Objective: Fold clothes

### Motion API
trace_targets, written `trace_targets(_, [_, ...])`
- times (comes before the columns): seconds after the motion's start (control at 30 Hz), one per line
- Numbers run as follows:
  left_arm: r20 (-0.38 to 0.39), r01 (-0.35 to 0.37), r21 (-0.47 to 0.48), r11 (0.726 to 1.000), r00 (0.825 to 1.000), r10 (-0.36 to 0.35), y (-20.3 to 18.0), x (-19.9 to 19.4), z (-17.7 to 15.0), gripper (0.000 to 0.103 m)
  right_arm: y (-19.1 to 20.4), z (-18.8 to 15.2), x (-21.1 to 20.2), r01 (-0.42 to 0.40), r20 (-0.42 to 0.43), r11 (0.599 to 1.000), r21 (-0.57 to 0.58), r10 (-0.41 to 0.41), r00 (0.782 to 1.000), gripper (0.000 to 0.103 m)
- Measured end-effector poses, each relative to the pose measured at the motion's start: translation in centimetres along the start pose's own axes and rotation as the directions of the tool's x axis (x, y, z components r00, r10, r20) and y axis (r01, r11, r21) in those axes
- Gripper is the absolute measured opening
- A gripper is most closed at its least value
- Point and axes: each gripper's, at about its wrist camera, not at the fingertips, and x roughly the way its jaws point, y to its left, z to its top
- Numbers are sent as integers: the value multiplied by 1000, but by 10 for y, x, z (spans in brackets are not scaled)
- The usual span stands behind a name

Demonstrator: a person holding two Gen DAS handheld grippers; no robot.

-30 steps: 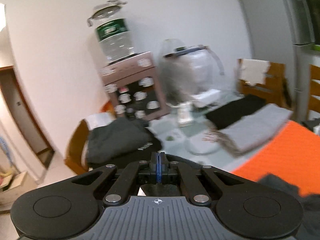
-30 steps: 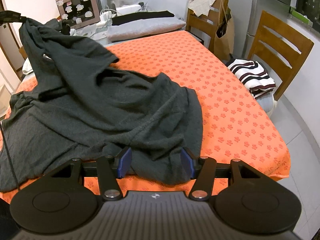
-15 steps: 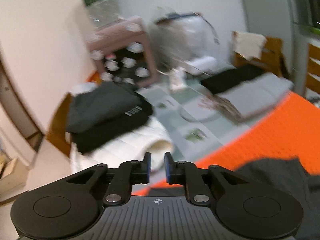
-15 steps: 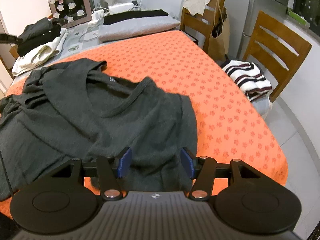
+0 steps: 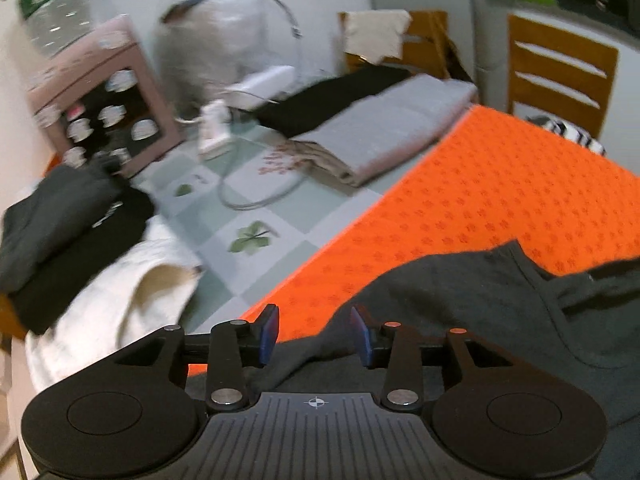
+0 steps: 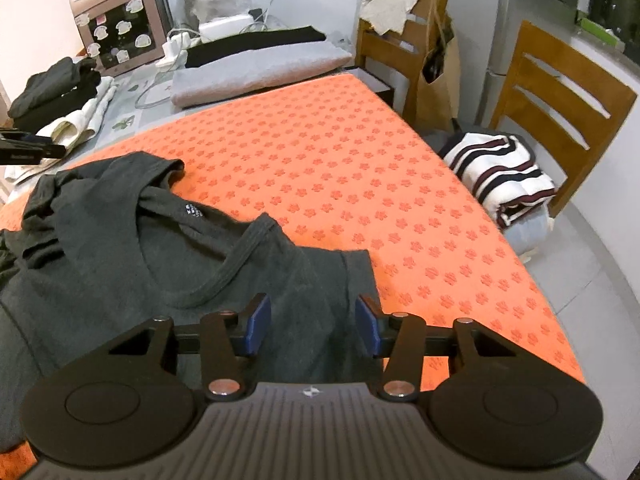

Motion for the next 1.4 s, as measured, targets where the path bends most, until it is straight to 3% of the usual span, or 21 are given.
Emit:
trace_targets(0.23, [-43, 90, 93, 992, 995, -86, -21, 54, 17, 44, 1, -2, 31, -40, -69, 999, 34, 42, 997, 53])
trace_targets(0.4, [-110, 120, 125, 985, 988, -106, -26, 84, 20, 45, 4, -5, 37, -47, -88, 998, 52, 51, 995, 20])
trace_targets(0.5, [-121, 154, 83, 985, 982, -143, -20, 85, 19, 42, 5, 4, 33, -42, -73, 999, 32, 45, 996, 10])
trace_targets(0.57, [-121, 176, 76, 981, 979, -166, -19, 82, 15, 21, 6, 9, 30, -39, -63, 999, 19, 40, 997, 9])
trace_targets(0.6, [-128, 181, 83, 980, 977, -169, -21, 80, 14, 2, 7, 12, 28, -38, -58, 999, 12, 38, 998, 8])
trace_targets(0.67, [-128, 213, 81, 974, 971, -201, -21, 72, 10, 3, 8, 17, 25, -34, -47, 999, -1, 34, 998, 8])
trace_targets(0.73, [-100, 266, 49, 963, 960, -260, -18, 59, 9, 2, 9, 23, 22, -31, -37, 999, -14, 30, 999, 8])
trace_targets(0.9, [26, 232, -28, 972, 972, -232, 4, 9, 20, 2, 10, 39, 12, -16, 0, 999, -49, 16, 1000, 7])
trace_targets(1.0, [108, 178, -84, 980, 980, -169, 25, -27, 29, 2, 8, 58, -4, -1, 52, 997, -75, 5, 999, 7])
trace_targets(1.1, [202, 89, -145, 986, 978, -58, 45, -70, 39, 2, 10, 76, -24, 16, 111, 993, -115, -3, 994, 7])
trace_targets(1.2, [305, 1, -225, 974, 950, 70, 60, -118, 48, 2, 14, 96, -47, 36, 180, 986, -164, -6, 984, 6])
trace_targets(1.4, [482, -72, -320, 945, 846, 228, 68, -222, 59, 2, 21, 143, -107, 87, 348, 963, -254, 7, 937, 6])
